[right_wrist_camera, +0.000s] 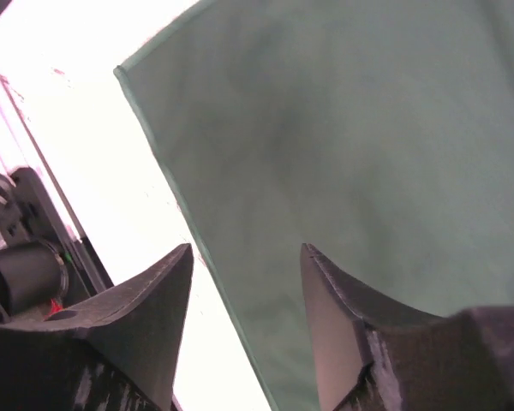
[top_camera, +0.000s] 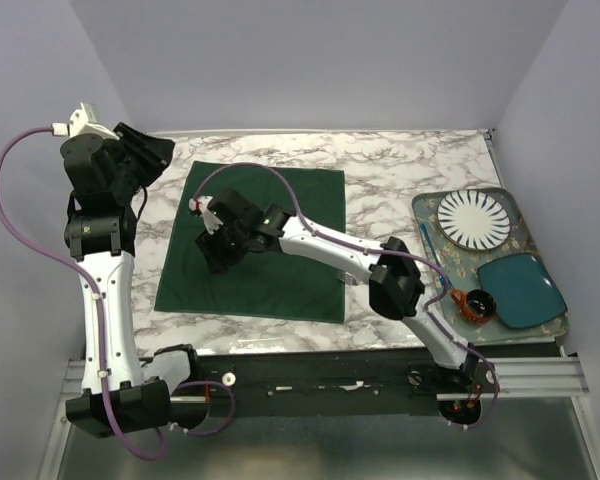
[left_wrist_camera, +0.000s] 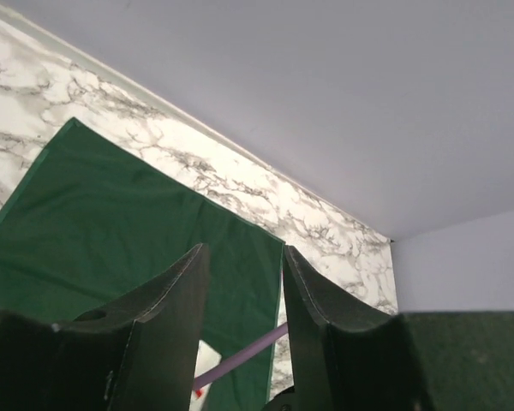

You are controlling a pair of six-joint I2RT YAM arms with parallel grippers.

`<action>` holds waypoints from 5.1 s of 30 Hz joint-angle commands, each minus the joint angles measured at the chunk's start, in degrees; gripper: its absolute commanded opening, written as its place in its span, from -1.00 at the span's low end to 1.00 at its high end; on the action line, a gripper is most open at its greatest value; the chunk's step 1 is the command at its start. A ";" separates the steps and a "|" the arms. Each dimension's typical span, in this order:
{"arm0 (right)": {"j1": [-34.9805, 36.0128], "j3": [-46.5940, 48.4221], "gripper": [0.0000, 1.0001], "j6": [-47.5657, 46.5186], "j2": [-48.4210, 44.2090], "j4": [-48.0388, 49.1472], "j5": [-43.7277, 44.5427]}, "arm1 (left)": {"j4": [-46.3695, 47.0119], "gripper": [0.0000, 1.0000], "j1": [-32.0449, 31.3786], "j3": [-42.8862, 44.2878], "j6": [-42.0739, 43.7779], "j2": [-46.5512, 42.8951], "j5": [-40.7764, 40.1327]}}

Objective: Fold the napkin, place the utensils inside, and roll it up
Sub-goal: Flatten the napkin out, then fold the napkin

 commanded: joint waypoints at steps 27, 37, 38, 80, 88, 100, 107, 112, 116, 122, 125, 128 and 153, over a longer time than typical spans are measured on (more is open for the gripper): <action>1.88 -15.34 0.25 4.85 -8.13 8.85 9.59 | -2.67 0.02 0.30 -15.14 3.70 7.05 1.11; -6.92 -32.42 0.30 6.53 -24.83 9.73 6.79 | -9.88 0.17 7.06 -39.84 -2.81 -13.67 -19.73; -7.27 -34.08 0.30 6.62 -25.63 9.73 6.17 | -9.97 0.17 9.95 -41.78 -3.50 -14.83 -20.00; -10.61 -38.76 0.30 4.25 -31.17 9.20 1.42 | -1.62 -0.11 20.43 -54.98 -8.43 -1.05 -25.97; -10.61 -39.72 0.29 4.07 -32.31 10.25 1.77 | -0.66 -0.52 20.43 -55.32 -7.82 3.26 -25.18; -10.79 -42.18 0.29 2.84 -33.90 11.48 1.59 | -4.06 -0.90 20.43 -53.32 -7.99 -6.13 -25.88; -10.79 -41.22 0.29 3.54 -31.88 11.40 0.19 | -6.28 -0.19 19.47 -51.29 -7.91 -8.87 -25.70; -10.88 -39.29 0.29 4.42 -29.95 11.48 -0.87 | -6.63 -0.14 15.70 -50.76 -7.82 -4.57 -26.41; -10.87 -38.67 0.28 4.95 -29.50 11.48 -1.48 | -6.90 -0.13 14.37 -49.97 -7.21 -1.40 -28.17; -10.96 -40.33 0.28 4.51 -30.56 11.83 -0.34 | -7.60 0.05 14.37 -49.80 -7.20 -0.87 -31.25; -11.05 -41.48 0.28 4.25 -31.08 12.10 -0.34 | -7.95 0.04 14.19 -49.62 -7.03 -0.69 -32.39; -11.31 -42.18 0.28 4.24 -31.35 12.54 -0.43 | -7.51 0.04 14.19 -50.15 -7.38 -0.17 -33.01; -12.02 -54.04 0.28 4.25 -41.01 18.78 1.42 | -6.98 -1.00 12.96 -46.72 -2.37 1.52 -32.39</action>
